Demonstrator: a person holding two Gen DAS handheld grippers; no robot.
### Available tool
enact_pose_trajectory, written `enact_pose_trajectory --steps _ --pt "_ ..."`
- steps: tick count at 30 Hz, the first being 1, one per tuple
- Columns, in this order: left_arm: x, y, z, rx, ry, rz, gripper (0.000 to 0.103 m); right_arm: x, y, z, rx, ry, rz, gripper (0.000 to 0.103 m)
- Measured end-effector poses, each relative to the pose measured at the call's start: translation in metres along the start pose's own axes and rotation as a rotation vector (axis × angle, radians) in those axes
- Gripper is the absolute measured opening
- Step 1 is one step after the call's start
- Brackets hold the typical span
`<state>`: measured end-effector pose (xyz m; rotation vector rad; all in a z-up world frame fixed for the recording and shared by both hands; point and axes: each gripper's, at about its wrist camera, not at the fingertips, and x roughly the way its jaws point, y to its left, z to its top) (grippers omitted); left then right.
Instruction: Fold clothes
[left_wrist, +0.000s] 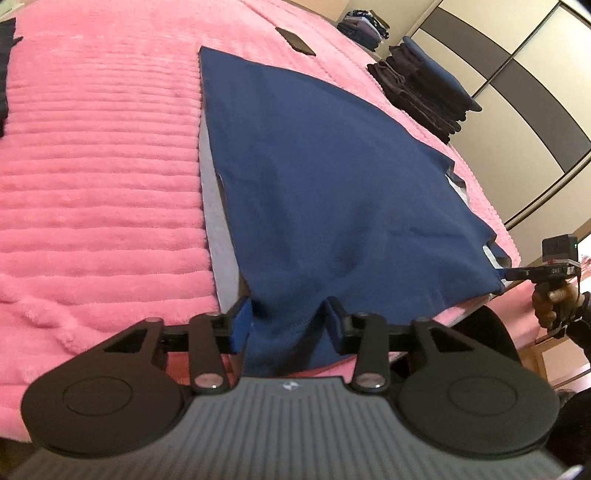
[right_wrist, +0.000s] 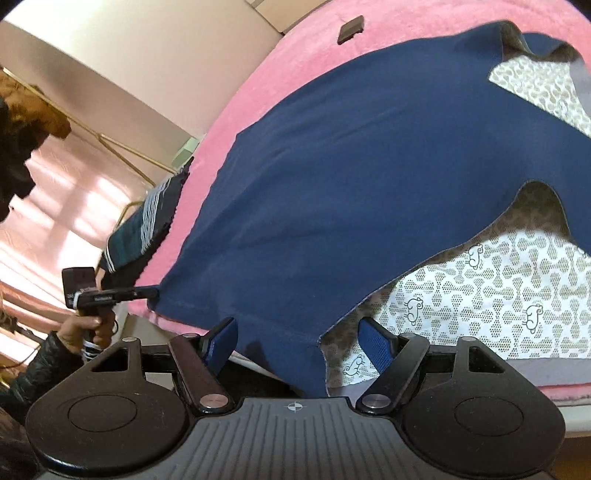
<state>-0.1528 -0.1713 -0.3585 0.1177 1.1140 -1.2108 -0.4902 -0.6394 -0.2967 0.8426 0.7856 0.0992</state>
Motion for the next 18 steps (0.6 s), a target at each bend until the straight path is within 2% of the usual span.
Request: enact_pose_trajectory --steps 1,6,8,10,13,15,18 --pt "0.001 0.001 0.001 0.001 0.005 0.0 0.032 0.0 -0.001 0.0 0.007 0.0 0.006 0.059" --pt "0.007 0.005 0.005 0.005 0.033 0.019 0.033 0.005 -0.007 0.005 0.035 -0.002 0.034 0.054" --pt "0.007 0.006 0.007 -0.004 0.03 -0.01 0.033 0.003 -0.011 0.008 0.074 -0.035 0.067 0.039" --pt "0.008 0.007 0.01 -0.019 0.027 -0.027 0.033 0.001 -0.013 0.009 0.084 -0.04 0.067 0.037" --pt "0.011 0.011 0.012 -0.03 0.045 -0.022 0.032 0.0 -0.014 0.01 0.073 -0.027 0.039 0.007" --pt "0.011 0.014 0.012 -0.042 0.053 -0.032 0.031 -0.002 -0.014 0.01 0.073 -0.028 0.036 0.004" --pt "0.005 0.021 0.012 -0.103 0.028 -0.096 0.018 -0.007 -0.014 0.01 0.089 -0.043 0.039 0.001"
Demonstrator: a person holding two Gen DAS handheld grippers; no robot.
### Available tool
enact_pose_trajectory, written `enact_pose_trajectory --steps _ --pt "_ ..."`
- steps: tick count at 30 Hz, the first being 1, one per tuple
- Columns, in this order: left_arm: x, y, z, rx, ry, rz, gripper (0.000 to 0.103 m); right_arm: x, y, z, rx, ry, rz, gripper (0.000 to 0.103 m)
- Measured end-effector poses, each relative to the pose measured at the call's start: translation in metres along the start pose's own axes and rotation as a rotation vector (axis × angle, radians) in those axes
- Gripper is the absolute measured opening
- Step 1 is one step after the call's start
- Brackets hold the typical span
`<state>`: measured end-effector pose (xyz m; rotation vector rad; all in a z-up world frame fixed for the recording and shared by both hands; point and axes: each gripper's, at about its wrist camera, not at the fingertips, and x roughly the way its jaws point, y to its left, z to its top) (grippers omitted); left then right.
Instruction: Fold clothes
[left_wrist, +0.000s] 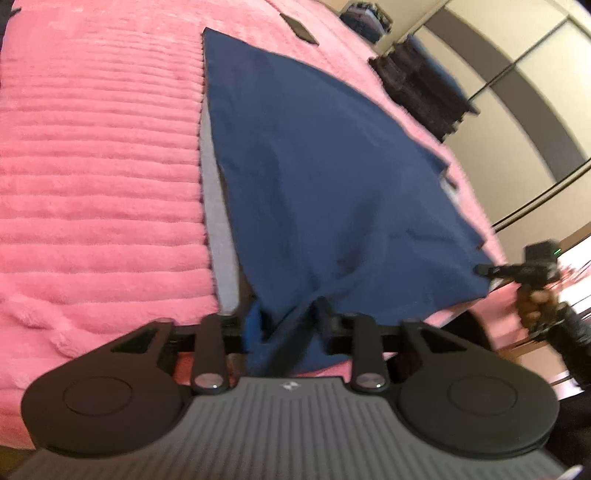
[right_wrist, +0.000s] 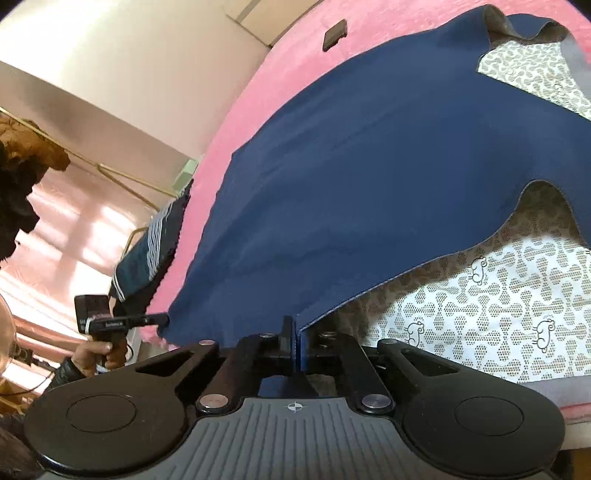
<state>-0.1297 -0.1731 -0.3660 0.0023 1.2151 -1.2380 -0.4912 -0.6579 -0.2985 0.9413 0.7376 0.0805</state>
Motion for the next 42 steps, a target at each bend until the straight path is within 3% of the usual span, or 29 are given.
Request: enact_pose_trajectory --steps 3,6,10,15,17,19,23,27,31,36,42 --pt "-0.008 0.012 0.003 -0.089 -0.052 -0.049 0.019 0.0 0.003 0.001 -0.013 0.011 -0.008 0.001" --pt "-0.009 0.019 0.008 -0.126 -0.074 -0.03 0.019 -0.003 0.005 0.001 -0.024 0.013 -0.012 0.001" --pt "0.002 0.019 0.01 -0.106 -0.025 -0.017 0.026 -0.004 0.003 0.001 -0.031 0.013 -0.019 0.001" --pt "0.013 0.019 0.01 -0.093 0.018 -0.037 0.027 -0.002 0.001 0.0 -0.012 0.017 -0.012 0.001" --pt "0.013 0.017 0.01 -0.084 0.027 -0.052 0.023 -0.001 0.0 0.0 -0.006 0.018 -0.007 0.001" --pt "0.013 0.014 0.011 -0.073 0.036 -0.056 0.0 0.0 0.0 0.0 0.002 0.015 -0.001 0.001" --pt "-0.003 0.01 0.016 -0.063 -0.023 -0.061 0.0 -0.001 0.0 0.004 0.025 0.005 0.026 0.0" --pt "-0.048 0.003 0.017 -0.042 -0.133 -0.074 0.0 -0.027 0.007 0.007 0.017 -0.013 0.127 0.0" --pt "-0.068 0.007 0.002 -0.061 -0.164 -0.05 0.0 -0.042 0.005 0.002 0.002 0.015 0.131 0.0" --pt "-0.051 0.019 -0.021 -0.125 -0.132 -0.017 0.0 -0.035 -0.004 -0.006 0.01 0.039 0.078 0.0" --pt "-0.029 0.022 -0.031 -0.093 -0.069 0.113 0.001 -0.037 -0.01 -0.005 -0.003 0.0 -0.025 0.0"
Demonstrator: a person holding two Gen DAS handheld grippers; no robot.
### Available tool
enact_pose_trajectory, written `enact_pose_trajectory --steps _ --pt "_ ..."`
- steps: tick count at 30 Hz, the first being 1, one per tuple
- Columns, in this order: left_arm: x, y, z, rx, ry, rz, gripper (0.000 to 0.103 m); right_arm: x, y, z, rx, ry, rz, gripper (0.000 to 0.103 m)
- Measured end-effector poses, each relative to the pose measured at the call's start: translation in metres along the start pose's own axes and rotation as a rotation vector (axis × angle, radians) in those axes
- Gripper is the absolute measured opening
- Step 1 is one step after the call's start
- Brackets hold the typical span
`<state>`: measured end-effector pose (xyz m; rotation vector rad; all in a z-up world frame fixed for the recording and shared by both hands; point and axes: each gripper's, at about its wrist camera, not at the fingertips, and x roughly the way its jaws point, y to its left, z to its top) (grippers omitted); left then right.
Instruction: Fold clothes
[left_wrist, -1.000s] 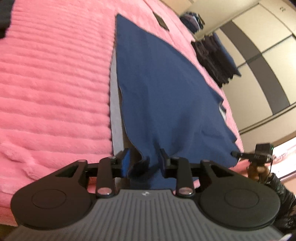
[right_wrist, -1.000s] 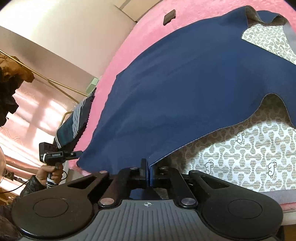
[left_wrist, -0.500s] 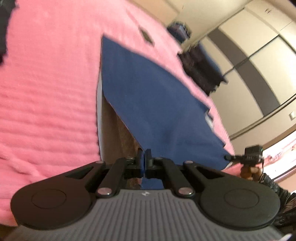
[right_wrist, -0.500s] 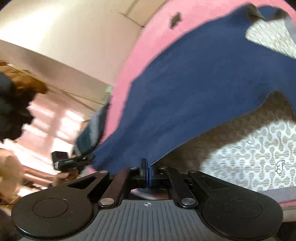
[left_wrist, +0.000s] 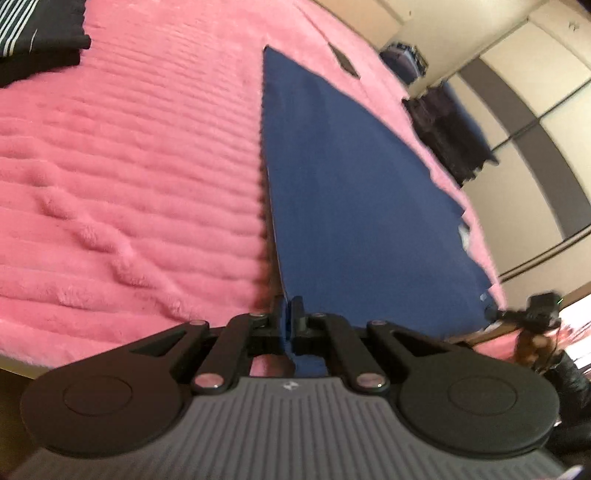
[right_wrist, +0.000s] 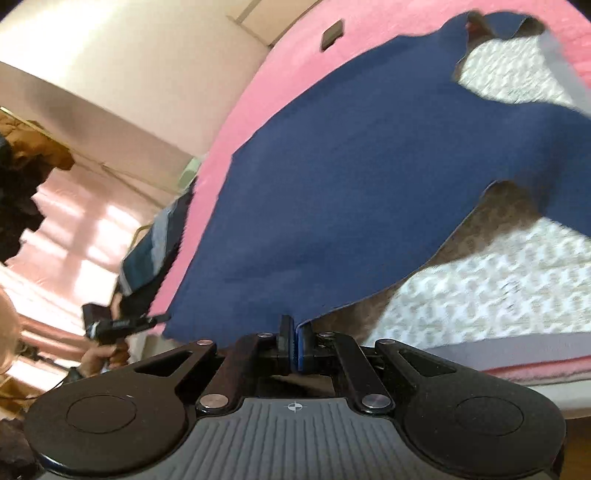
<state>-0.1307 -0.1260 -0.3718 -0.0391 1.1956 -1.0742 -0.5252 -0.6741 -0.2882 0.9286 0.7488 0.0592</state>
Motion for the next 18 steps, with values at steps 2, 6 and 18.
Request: enact_pose_trajectory --steps 2,6,18 --pt "-0.005 -0.002 -0.002 0.037 0.009 0.056 0.004 -0.006 -0.002 -0.001 -0.012 -0.003 -0.046 0.022" --pt "-0.024 -0.015 0.003 0.111 -0.031 0.146 0.005 -0.03 0.0 -0.009 -0.043 -0.072 -0.117 0.081" --pt "0.035 -0.125 0.041 0.395 -0.018 0.056 0.023 -0.078 -0.039 0.004 0.075 -0.292 -0.357 0.081"
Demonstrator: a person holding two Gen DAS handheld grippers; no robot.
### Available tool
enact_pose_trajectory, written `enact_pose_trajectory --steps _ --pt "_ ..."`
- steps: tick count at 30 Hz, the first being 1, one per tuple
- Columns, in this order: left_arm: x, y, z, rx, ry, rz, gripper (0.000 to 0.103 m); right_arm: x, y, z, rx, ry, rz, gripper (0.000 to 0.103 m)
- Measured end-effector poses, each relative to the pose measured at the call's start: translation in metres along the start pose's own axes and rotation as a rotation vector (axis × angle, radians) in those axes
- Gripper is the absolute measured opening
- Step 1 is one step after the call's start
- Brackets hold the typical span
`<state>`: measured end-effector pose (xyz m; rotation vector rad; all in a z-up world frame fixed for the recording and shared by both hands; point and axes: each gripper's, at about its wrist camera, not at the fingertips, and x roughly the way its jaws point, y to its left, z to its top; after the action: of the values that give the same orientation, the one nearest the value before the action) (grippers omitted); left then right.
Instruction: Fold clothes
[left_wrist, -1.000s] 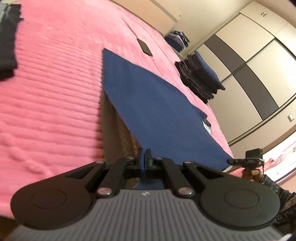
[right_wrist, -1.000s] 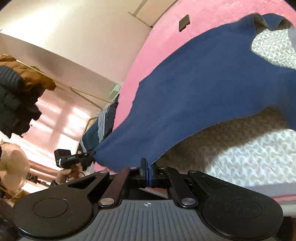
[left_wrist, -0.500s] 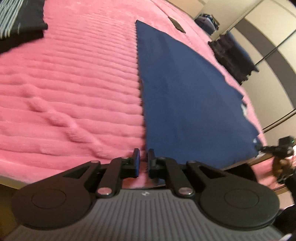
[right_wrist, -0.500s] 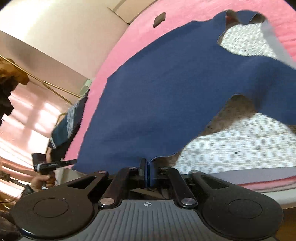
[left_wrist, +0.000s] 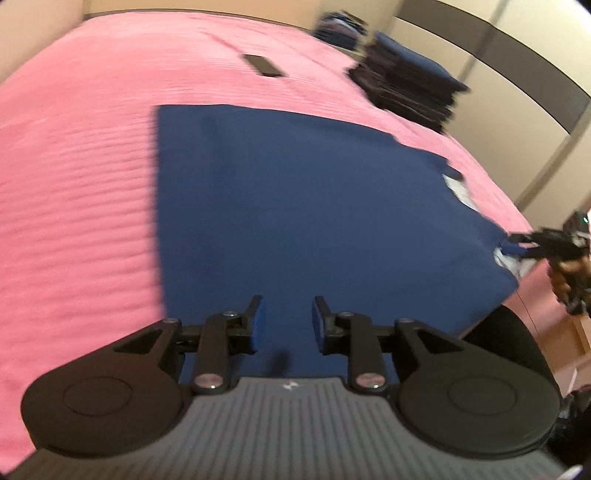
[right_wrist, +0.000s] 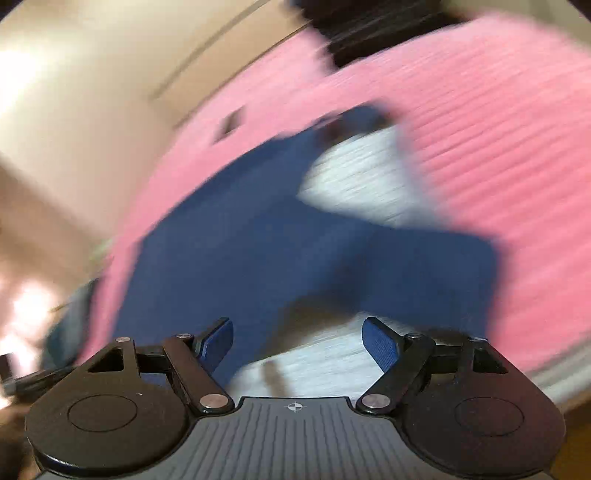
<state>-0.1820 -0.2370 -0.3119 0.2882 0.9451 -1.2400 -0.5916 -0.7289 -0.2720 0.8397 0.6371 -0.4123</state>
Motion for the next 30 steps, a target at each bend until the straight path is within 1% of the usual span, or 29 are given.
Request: enact_pose_trajectory --steps 3,5,9,10,13,15,16,18,19,20,21,23,25,26,28,30 --pt "0.021 -0.025 0.01 0.062 0.025 -0.036 0.023 -0.021 -0.017 -0.003 -0.024 -0.052 -0.124 0.081" --pt "0.036 -0.046 0.017 0.102 0.039 -0.063 0.023 -0.033 -0.013 -0.012 -0.082 -0.071 -0.144 0.081" --pt "0.068 -0.093 0.029 0.183 0.044 -0.117 0.025 -0.036 0.015 -0.036 -0.24 -0.102 -0.138 0.081" --pt "0.075 -0.105 0.031 0.202 0.041 -0.129 0.027 -0.034 0.024 -0.043 -0.293 -0.129 -0.158 0.081" --pt "0.096 -0.142 0.039 0.253 0.03 -0.178 0.029 -0.027 0.038 -0.058 -0.471 -0.192 -0.266 0.081" --pt "0.111 -0.166 0.044 0.276 0.032 -0.222 0.029 -0.019 0.04 -0.064 -0.566 -0.21 -0.344 0.081" --pt "0.118 -0.177 0.046 0.286 0.034 -0.24 0.031 -0.018 0.037 -0.064 -0.572 -0.215 -0.349 0.081" --pt "0.13 -0.196 0.048 0.31 0.04 -0.268 0.034 -0.017 0.032 -0.063 -0.589 -0.232 -0.396 0.081" --pt "0.135 -0.204 0.048 0.323 0.047 -0.279 0.034 -0.016 0.03 -0.063 -0.605 -0.24 -0.439 0.081" --pt "0.14 -0.21 0.047 0.332 0.055 -0.289 0.034 -0.011 0.026 -0.062 -0.631 -0.247 -0.52 0.081" --pt "0.146 -0.216 0.047 0.337 0.066 -0.298 0.034 -0.008 0.019 -0.06 -0.641 -0.245 -0.578 0.081" --pt "0.155 -0.226 0.048 0.353 0.084 -0.31 0.034 -0.007 -0.001 -0.055 -0.606 -0.213 -0.625 0.081" --pt "0.162 -0.236 0.049 0.373 0.095 -0.314 0.034 -0.014 -0.014 -0.052 -0.548 -0.198 -0.604 0.081" --pt "0.165 -0.24 0.049 0.381 0.099 -0.316 0.034 -0.02 -0.013 -0.051 -0.525 -0.201 -0.575 0.081" --pt "0.171 -0.247 0.048 0.39 0.102 -0.323 0.035 -0.031 -0.003 -0.048 -0.483 -0.209 -0.479 0.081" --pt "0.178 -0.253 0.049 0.39 0.106 -0.336 0.035 -0.043 0.01 -0.043 -0.446 -0.235 -0.359 0.081"
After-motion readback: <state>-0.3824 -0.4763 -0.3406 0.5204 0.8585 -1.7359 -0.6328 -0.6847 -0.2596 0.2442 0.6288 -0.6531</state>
